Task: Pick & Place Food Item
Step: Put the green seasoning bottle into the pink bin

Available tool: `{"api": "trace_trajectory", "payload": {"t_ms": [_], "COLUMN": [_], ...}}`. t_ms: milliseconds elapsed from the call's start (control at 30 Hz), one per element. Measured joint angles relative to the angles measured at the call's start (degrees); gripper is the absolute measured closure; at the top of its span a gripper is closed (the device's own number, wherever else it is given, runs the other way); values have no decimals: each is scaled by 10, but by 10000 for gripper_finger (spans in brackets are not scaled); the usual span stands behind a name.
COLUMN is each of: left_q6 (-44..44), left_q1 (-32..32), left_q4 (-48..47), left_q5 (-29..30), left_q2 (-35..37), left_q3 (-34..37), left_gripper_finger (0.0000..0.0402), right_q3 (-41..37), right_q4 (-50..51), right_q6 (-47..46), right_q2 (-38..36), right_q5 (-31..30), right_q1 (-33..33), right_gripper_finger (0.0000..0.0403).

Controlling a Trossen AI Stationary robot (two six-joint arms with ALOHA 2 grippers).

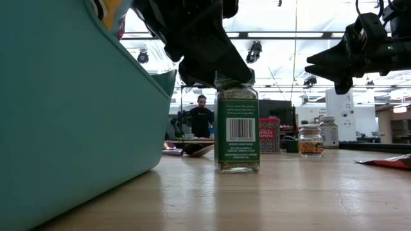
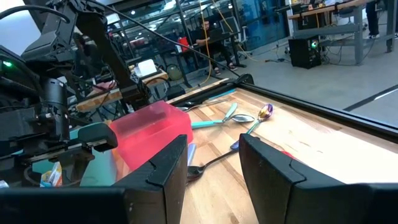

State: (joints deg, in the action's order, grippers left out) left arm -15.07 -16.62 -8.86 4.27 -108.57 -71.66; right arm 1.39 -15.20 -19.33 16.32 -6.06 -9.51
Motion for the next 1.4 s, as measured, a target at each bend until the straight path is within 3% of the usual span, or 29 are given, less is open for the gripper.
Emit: {"api": "trace_trajectory", "payload": {"t_ms": [667,1000,1400], "left_q6": [0,-39,-235], "left_q1": [0,-11,-101], "left_q4": [-91,-208,-412], "left_q5": [27,111,277], "left_q2": [24,96,209], "left_q3": [-70,-125,-129], "left_gripper_finger": [202,202,202], "right_q3": [0,0,0], "right_q4": [0,0,0], "right_q6": [0,0,0], "right_q2": [0,0,0], "right_q5": [0,0,0], "right_q1": [0,0,0], "right_gripper_finger": [261,261,261]}}
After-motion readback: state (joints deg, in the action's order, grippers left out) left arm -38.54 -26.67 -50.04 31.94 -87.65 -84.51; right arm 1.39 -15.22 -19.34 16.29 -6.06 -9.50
